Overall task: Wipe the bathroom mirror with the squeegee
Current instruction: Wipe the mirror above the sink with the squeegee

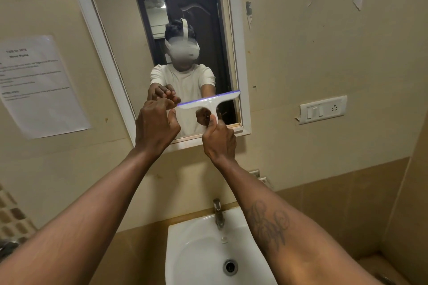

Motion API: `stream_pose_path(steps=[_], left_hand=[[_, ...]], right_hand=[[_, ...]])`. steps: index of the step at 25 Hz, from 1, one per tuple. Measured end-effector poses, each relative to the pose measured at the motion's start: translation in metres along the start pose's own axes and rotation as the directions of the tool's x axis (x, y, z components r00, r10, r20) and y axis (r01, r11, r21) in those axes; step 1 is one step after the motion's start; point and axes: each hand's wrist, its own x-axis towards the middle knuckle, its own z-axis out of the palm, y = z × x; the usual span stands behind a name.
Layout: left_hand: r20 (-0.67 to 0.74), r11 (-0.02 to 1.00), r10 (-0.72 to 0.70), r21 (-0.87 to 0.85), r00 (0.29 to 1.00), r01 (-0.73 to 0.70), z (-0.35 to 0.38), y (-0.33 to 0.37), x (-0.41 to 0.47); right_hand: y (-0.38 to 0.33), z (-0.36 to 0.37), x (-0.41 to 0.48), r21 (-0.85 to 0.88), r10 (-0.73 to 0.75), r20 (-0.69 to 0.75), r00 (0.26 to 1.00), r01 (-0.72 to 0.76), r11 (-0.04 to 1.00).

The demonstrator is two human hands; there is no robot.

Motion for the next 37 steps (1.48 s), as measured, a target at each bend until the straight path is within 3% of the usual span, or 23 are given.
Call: stream_pose_path(steps=[9, 25, 27, 29, 33, 37], left_hand=[[0.025, 0.999, -0.042, 0.009, 0.999, 0.042, 0.01, 0.007, -0.018], [0.054, 0.999, -0.039, 0.017, 0.998, 0.038, -0.015, 0.02, -0.034], [0.028, 0.999, -0.037, 0.014, 0.999, 0.037, -0.025, 0.019, -0.027], [-0.026, 0.999, -0.043, 0.012, 0.999, 0.044, -0.039, 0.015, -0.019], [-0.147, 0.995, -0.081, 0.043, 0.986, 0.089, -0.075, -0.006, -0.002], [-0.218, 0.988, -0.107, 0.085, 0.97, 0.128, -0.102, -0.021, 0.016]], right_hand=[[0.043, 0.009, -0.052, -0.085, 0.155, 0.042, 0.987, -0.152, 0.985], [0.0, -0.036, -0.038, -0.22, 0.167, 0.158, 0.973, -0.13, 0.967], [-0.008, -0.039, -0.04, -0.219, 0.045, 0.15, 0.988, -0.011, 0.976], [-0.018, -0.045, -0.033, -0.246, -0.153, 0.2, 0.968, 0.201, 0.948], [-0.051, -0.069, 0.019, -0.353, -0.431, 0.352, 0.831, 0.544, 0.761], [-0.111, -0.08, 0.073, -0.409, -0.631, 0.368, 0.682, 0.729, 0.549]])
